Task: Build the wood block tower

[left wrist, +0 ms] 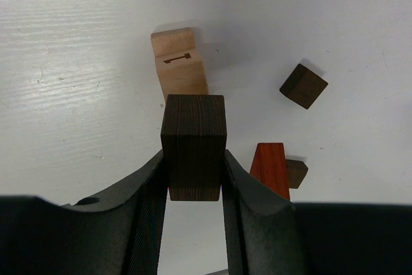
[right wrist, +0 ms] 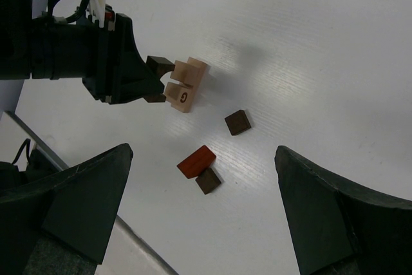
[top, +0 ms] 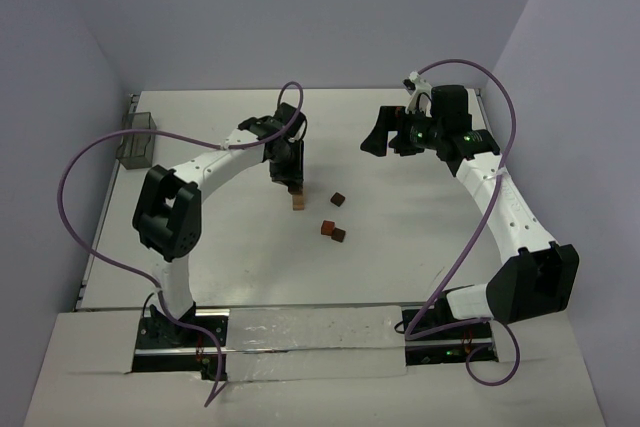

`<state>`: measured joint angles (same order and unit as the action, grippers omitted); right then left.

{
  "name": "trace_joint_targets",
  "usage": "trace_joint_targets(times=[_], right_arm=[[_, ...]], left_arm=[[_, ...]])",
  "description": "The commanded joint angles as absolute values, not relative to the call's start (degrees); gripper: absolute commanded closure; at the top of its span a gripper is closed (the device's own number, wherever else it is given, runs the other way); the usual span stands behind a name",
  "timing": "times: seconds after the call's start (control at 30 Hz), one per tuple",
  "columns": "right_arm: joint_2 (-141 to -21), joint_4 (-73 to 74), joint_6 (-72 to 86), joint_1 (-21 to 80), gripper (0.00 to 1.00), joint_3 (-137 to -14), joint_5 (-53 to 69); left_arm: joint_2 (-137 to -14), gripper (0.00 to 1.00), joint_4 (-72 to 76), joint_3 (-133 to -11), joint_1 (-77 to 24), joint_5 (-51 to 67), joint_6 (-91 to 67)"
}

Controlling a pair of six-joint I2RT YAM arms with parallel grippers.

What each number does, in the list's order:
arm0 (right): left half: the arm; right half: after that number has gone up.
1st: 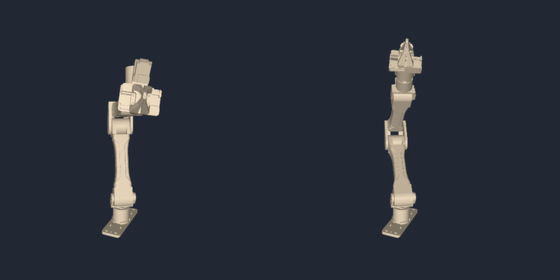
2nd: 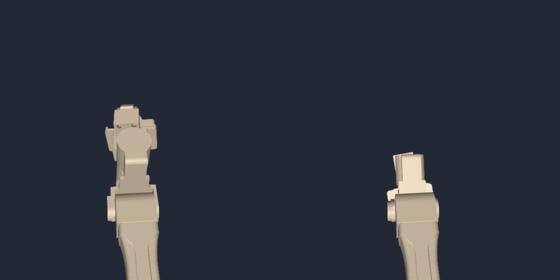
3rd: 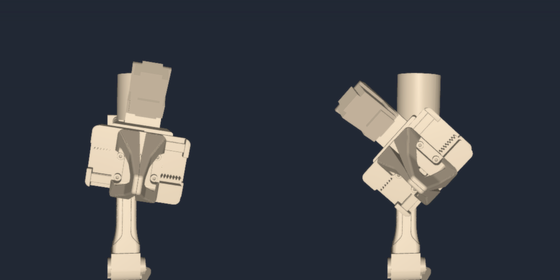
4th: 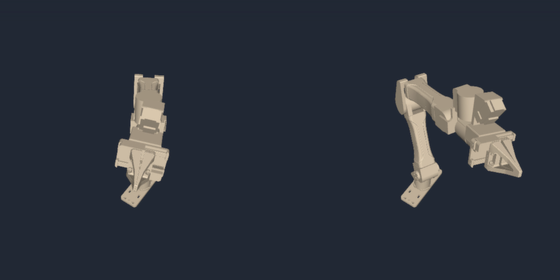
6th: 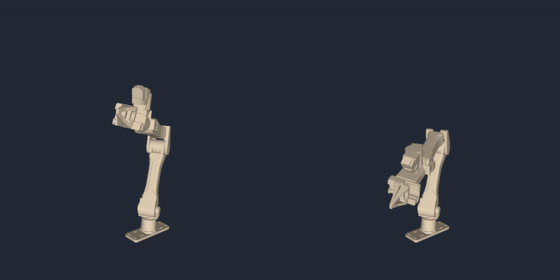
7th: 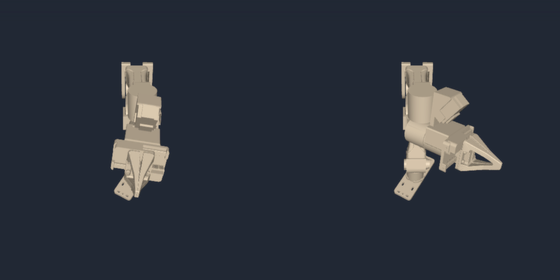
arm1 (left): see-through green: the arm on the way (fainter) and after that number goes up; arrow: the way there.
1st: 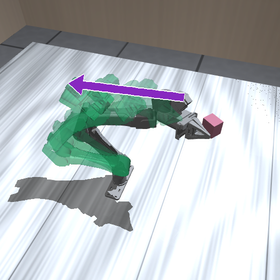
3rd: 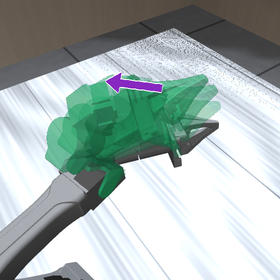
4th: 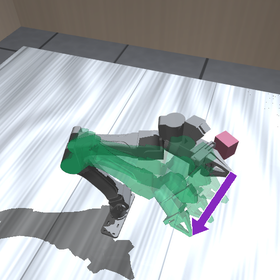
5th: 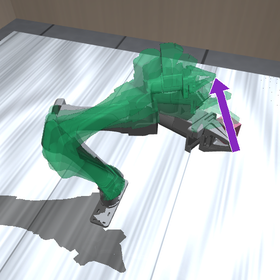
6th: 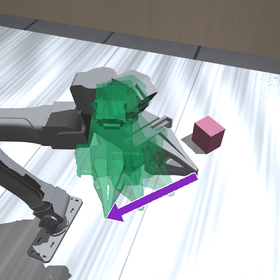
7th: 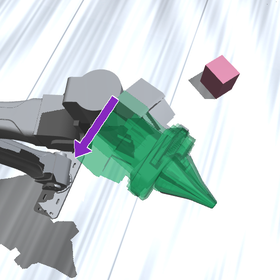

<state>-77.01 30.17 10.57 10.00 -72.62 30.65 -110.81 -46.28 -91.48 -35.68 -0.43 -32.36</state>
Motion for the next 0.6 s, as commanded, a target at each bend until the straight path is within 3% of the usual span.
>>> trace_joint_targets(times=[0.0,0.23,0.57], right_arm=[[-76.55,29.91,10.05,10.2,0.0,-74.21,30.64],[-76.55,29.88,10.02,10.2,0.0,-74.09,30.5],[-76.97,29.88,10.17,10.2,0.0,-74.16,30.91]], left_arm=[[-111.87,0.91,-45.88,-93.14,-35.86,-2.09,-32.82],[-112.5,0.95,-46.06,-93.6,-35.86,-1.67,-33.13],[-112.43,0.91,-45.79,-93.08,-35.86,-1.25,-33.22]])
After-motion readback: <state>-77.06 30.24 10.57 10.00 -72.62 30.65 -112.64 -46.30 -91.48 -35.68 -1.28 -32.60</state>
